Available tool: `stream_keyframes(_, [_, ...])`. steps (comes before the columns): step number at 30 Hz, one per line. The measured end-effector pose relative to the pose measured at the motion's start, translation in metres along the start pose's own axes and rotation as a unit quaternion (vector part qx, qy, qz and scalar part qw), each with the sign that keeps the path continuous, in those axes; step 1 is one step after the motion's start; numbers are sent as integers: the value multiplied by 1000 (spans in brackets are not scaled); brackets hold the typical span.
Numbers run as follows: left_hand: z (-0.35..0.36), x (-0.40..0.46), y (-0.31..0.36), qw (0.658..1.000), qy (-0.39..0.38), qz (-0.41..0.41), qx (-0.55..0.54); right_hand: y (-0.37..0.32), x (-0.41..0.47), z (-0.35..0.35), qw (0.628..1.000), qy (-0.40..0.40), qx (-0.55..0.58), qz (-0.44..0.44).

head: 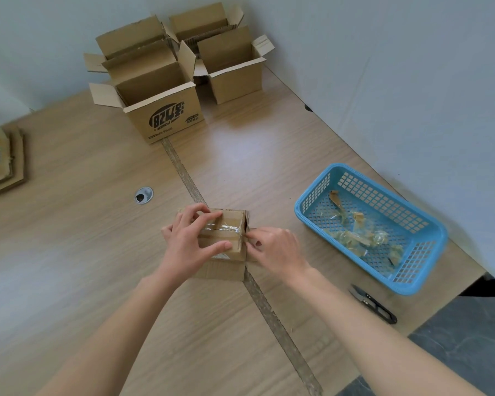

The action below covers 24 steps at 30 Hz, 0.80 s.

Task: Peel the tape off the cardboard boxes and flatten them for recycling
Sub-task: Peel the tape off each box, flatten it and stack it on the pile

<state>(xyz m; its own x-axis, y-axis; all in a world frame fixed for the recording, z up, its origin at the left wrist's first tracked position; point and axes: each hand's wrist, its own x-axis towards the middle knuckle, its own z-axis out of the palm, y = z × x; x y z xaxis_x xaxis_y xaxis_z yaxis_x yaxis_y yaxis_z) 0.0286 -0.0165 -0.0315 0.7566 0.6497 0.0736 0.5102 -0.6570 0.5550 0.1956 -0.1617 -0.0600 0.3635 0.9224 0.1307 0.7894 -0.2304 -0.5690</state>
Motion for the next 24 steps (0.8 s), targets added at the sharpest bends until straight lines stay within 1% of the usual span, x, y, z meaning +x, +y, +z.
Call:
stream_keyframes(3, [0, 2, 0, 1000, -13, 4, 4, -1, 0, 2, 999, 24, -26, -9])
stream_keyframes(9, [0, 1, -1, 1000, -8, 8, 5, -5, 6, 1, 998, 55, -12, -6])
stream_keyframes(13, [0, 2, 0, 1000, -3, 7, -7, 2, 9, -8, 998, 16, 52, 10])
stream_keyframes(15, [0, 1, 1, 1000, -2, 10, -8, 7, 5, -12, 998, -1, 55, 0])
stream_keyframes(18, [0, 2, 2, 1000, -3, 10, -2, 6, 2, -13, 999, -9, 40, -18])
stream_keyframes(24, [-1, 2, 2, 1000, -15, 0, 4, -5, 9, -9, 997, 39, -52, -49])
